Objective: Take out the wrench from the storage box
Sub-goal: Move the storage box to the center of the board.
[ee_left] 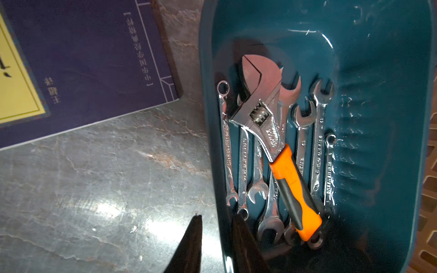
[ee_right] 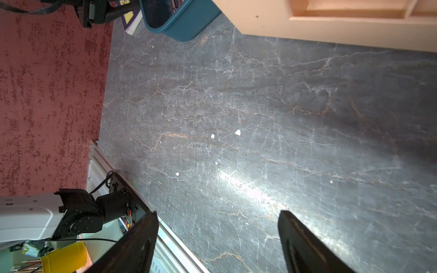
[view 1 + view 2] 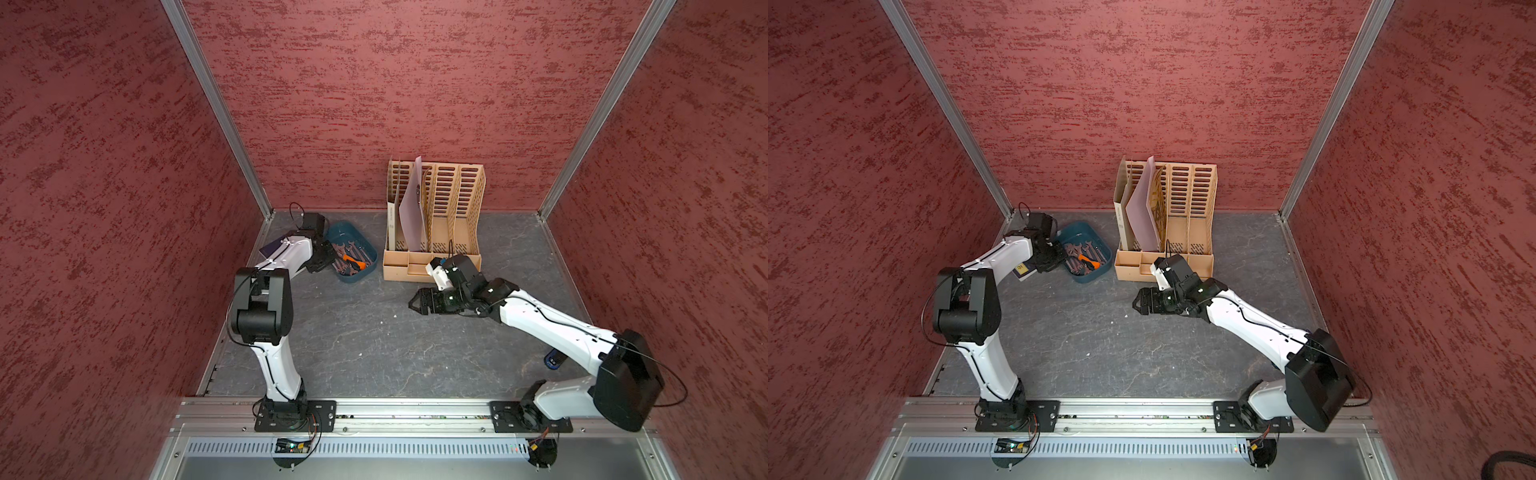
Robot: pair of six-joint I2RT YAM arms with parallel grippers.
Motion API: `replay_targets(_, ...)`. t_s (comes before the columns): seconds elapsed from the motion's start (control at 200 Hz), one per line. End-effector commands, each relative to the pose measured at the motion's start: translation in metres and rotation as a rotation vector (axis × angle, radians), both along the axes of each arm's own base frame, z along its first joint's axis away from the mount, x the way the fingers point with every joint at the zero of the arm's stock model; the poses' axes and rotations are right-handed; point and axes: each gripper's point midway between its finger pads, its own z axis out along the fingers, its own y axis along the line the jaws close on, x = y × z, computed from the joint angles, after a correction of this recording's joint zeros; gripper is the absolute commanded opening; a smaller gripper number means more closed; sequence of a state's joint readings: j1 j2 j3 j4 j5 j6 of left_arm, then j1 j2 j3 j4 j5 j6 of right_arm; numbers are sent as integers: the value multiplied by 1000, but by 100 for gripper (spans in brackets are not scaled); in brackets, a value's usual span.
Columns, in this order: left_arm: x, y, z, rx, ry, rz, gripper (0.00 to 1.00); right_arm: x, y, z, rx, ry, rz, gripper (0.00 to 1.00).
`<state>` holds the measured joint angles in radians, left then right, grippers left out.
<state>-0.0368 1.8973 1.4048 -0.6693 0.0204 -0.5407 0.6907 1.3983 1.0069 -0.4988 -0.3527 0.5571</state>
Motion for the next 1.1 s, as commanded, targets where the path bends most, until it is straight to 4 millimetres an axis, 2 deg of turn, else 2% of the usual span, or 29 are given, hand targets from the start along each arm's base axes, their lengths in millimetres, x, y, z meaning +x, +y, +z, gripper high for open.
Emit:
replay_targets(0.0, -2, 8, -6, 41, 25, 2, 20, 2, 2, 2, -35, -8, 7, 81)
replay_targets(0.255, -4, 7, -4, 33, 21, -8, 12, 1, 7, 3, -38, 0, 10, 75)
replay_targets(0.541, -21, 3, -5, 19, 42, -30, 9, 3, 8, -1, -43, 9, 6, 68)
replay_targets(0.631, -32, 0, -3, 14, 51, -37, 9, 3, 11, 4, -31, 8, 7, 67)
replay_targets(0.651, -35, -1, -2, 12, 54, -39, 9, 4, 12, -4, -45, 26, 9, 67)
replay_targets(0.776, -57, -6, 1, 3, 71, -57, 9, 6, 13, -6, -49, 30, 5, 67)
replay_targets(1.092, -130, -33, 0, -17, 129, -123, 9, 9, 18, -10, -49, 45, 14, 66)
